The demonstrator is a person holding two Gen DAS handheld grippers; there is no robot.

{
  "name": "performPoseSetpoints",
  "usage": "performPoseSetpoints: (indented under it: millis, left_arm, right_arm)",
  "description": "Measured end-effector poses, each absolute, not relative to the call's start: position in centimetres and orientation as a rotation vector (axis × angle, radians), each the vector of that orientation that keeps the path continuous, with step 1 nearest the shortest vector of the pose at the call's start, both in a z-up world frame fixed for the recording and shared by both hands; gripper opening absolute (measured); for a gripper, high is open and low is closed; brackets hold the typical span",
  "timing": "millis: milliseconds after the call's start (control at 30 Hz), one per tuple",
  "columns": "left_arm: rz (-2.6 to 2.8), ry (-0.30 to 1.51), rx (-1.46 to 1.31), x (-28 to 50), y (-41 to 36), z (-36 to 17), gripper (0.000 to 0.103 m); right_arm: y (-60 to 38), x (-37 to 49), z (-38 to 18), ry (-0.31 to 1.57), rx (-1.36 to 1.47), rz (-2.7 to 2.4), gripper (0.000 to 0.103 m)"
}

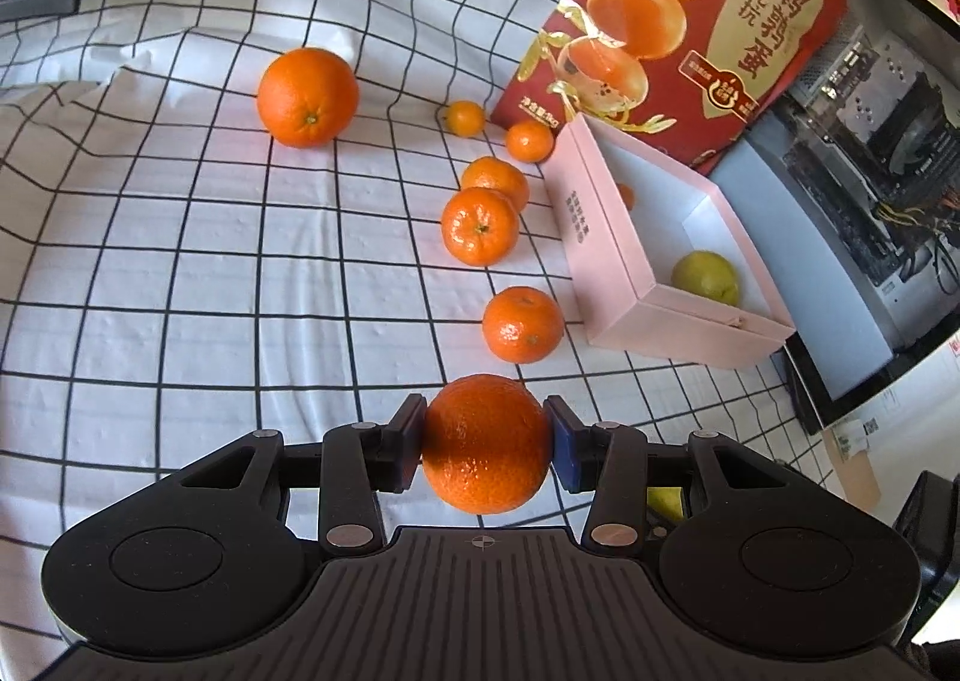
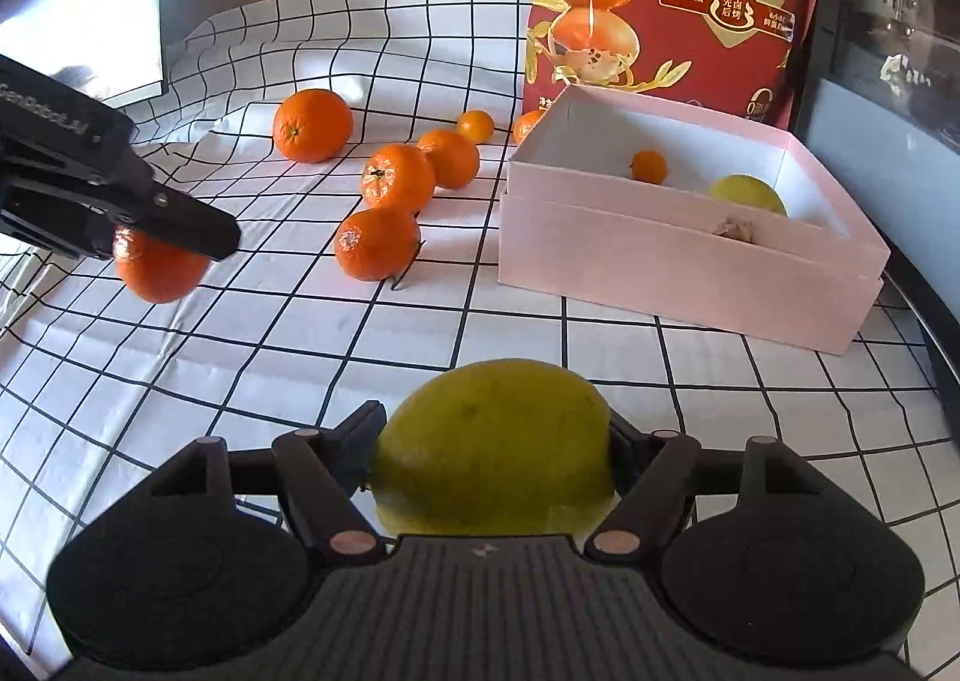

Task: Organize fruits
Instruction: 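Lower both tools over the pink box and open them to drop the fruits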

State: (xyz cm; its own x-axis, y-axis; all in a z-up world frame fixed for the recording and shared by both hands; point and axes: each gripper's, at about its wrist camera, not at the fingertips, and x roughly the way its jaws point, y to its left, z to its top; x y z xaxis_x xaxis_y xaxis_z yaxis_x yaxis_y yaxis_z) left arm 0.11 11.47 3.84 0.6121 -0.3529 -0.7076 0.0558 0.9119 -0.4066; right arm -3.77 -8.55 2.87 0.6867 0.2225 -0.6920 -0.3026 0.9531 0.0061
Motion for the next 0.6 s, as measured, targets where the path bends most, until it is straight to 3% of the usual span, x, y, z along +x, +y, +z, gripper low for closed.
performPoseSetpoints:
  millis: [300, 600]
  left_arm:
    - [-0.241, 0.946, -0.180, -0.3, 8.9, 3.4, 0.048]
    - [-0.300, 0.936, -0.176, 0.9, 7.2, 3.7, 0.048]
  right_arm:
    - [-8.7, -3.2, 3.6, 0.817, -0.116, 0.282, 0.069]
    - [-11.0, -2.3, 4.9, 0.822, -0.074, 0.228, 0.069]
